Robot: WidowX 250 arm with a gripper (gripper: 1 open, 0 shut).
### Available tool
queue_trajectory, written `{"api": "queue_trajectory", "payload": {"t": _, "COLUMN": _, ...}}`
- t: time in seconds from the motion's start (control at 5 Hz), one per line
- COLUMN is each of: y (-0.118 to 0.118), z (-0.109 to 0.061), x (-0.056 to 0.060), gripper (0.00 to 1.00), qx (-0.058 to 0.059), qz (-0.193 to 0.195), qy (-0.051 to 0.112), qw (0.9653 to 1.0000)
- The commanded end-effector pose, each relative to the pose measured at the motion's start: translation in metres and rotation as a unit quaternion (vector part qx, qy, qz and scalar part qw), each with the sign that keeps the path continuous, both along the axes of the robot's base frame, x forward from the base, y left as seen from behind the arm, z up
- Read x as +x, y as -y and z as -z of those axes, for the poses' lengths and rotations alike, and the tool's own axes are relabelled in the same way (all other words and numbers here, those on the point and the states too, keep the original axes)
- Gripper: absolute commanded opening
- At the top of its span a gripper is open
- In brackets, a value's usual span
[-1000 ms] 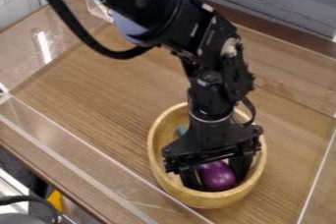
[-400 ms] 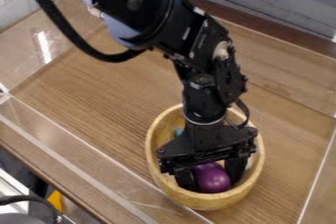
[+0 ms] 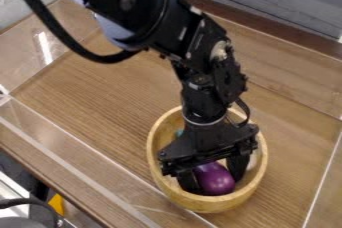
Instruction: Remove the purple eggplant from inside the brown bowl and put it on the table
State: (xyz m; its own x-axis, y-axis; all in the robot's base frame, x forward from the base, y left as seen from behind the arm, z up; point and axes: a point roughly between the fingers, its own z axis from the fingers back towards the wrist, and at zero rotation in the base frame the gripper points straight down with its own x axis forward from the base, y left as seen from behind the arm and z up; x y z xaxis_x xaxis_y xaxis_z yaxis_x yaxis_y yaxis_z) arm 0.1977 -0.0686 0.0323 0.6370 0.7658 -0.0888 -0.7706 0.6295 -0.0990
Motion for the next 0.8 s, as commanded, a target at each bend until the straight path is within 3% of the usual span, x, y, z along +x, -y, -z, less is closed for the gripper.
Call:
{"api": "queue_trajectory", "payload": {"t": 0.0, "y": -0.002, "z": -0.018, "x": 0.012, "gripper": 1.00, "qx": -0.001, "qz": -0.029, "qy": 0.025, "qw": 0.9993}}
{"api": "queue_trajectory", "payload": {"t": 0.2, "y": -0.004, "z": -0.011, "x": 0.010, "gripper": 0.00, "qx": -0.001, "qz": -0.008, "qy": 0.024, "qw": 0.9997}}
{"api": "queue_trajectory", "payload": {"t": 0.6, "y": 0.005, "z": -0.037, "x": 0.014, "gripper": 0.00, "qx": 0.000, "qz": -0.027, "qy": 0.022, "qw": 0.9994}}
